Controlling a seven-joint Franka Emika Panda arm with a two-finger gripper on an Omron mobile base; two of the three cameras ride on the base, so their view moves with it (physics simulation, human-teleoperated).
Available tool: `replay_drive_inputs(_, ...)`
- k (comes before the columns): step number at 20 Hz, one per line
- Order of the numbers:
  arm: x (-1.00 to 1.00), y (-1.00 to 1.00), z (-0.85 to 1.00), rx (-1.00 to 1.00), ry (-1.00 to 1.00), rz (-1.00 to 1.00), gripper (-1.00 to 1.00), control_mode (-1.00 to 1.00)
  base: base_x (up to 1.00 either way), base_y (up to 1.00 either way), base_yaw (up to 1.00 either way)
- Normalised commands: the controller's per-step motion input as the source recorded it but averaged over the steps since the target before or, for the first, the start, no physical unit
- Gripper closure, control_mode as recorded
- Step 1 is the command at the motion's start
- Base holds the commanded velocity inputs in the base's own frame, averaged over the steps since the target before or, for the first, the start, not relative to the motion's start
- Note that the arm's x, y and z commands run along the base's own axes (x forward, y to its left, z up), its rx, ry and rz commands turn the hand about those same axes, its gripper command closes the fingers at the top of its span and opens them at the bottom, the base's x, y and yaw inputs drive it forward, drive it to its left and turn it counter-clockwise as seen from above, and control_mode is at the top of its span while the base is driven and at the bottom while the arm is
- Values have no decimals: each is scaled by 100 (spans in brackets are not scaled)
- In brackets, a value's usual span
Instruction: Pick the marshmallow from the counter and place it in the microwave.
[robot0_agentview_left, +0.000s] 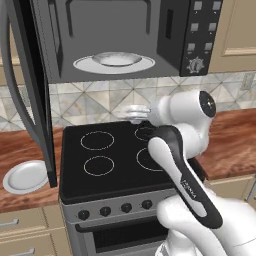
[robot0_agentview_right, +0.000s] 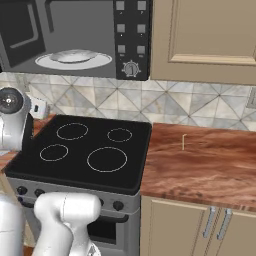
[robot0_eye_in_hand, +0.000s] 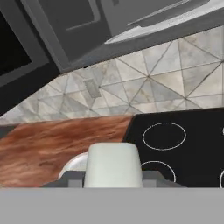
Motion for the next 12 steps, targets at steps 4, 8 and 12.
replay_drive_inputs(4, 49, -24, 100, 0, 25, -13, 100, -100, 0, 0, 0)
replay_drive_inputs(8, 70, 0, 88, -1, -4, -5, 100, -100, 0, 0, 0)
replay_drive_inputs(12, 68, 6, 51, -10, -26, -2, 100, -100, 0, 0, 0)
